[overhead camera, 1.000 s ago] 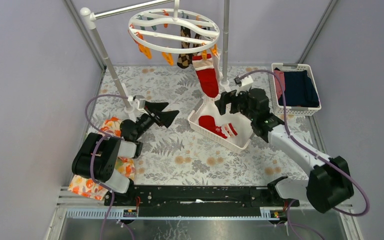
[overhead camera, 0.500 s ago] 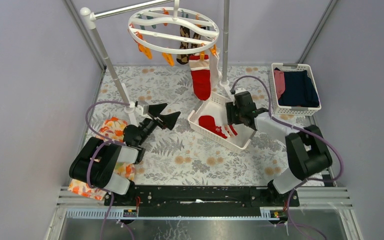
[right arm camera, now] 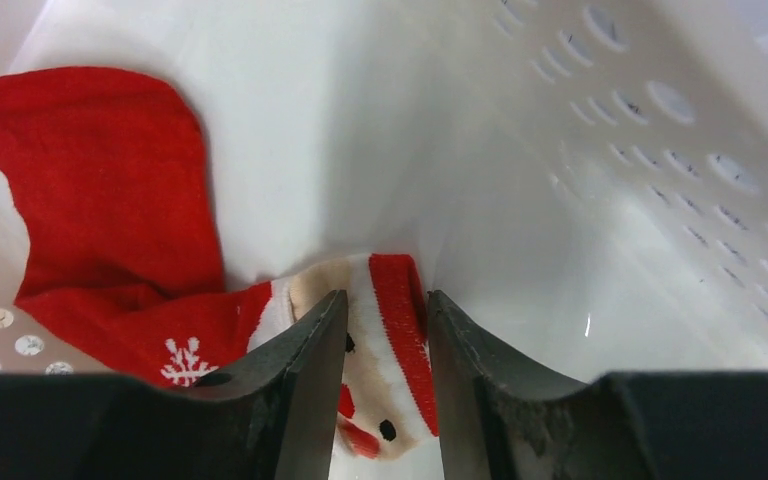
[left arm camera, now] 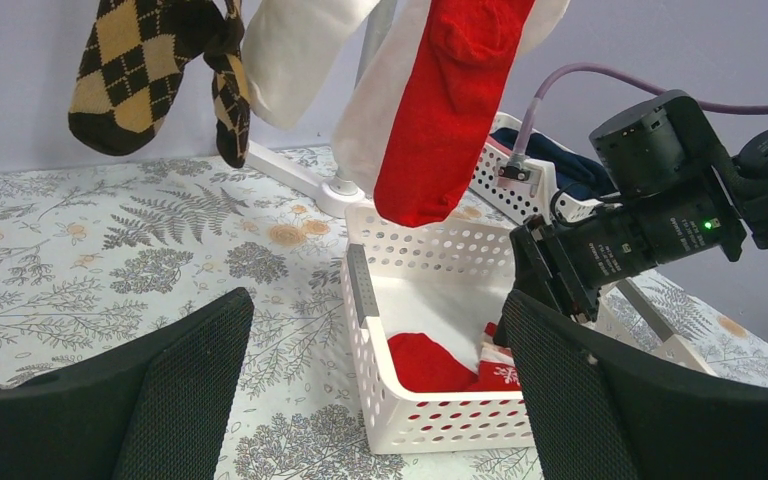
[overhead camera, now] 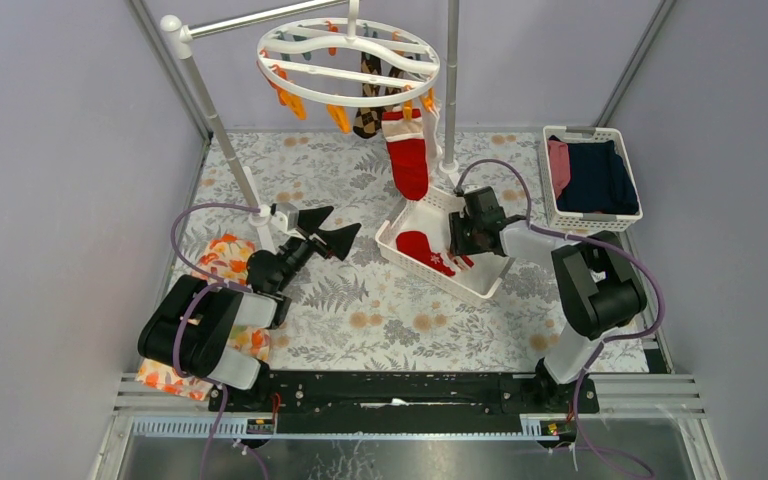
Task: Clip the socks to the hanger
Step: Pick up the sock from the bin.
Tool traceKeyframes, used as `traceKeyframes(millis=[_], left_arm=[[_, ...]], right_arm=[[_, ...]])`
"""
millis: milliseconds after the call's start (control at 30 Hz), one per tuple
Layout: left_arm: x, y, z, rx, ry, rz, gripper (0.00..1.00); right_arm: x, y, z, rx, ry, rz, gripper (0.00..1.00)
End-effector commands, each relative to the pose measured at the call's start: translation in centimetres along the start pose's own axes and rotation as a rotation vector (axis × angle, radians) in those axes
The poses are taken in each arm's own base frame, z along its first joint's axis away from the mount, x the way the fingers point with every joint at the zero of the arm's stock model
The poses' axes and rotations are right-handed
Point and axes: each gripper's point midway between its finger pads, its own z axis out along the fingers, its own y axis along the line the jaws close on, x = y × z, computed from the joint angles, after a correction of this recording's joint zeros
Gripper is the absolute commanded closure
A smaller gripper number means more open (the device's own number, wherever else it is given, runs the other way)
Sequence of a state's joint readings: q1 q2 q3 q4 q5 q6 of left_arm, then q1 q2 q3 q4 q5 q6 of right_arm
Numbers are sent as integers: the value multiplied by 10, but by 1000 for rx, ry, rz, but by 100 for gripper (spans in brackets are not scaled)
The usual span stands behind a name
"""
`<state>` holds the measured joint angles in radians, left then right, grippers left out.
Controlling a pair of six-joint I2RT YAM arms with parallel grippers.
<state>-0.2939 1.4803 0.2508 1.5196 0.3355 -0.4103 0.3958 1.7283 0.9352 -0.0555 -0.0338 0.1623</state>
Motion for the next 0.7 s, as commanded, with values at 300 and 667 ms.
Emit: traceKeyframes(millis=[300,667], left_arm=[[-17,-19,3,91,-68,90,1],[-12,-22,5,98,-58,100,1]], right_arm=[[32,-3,3,130,137,-109,68],[-1,14,-27,54,-43,-102,100]])
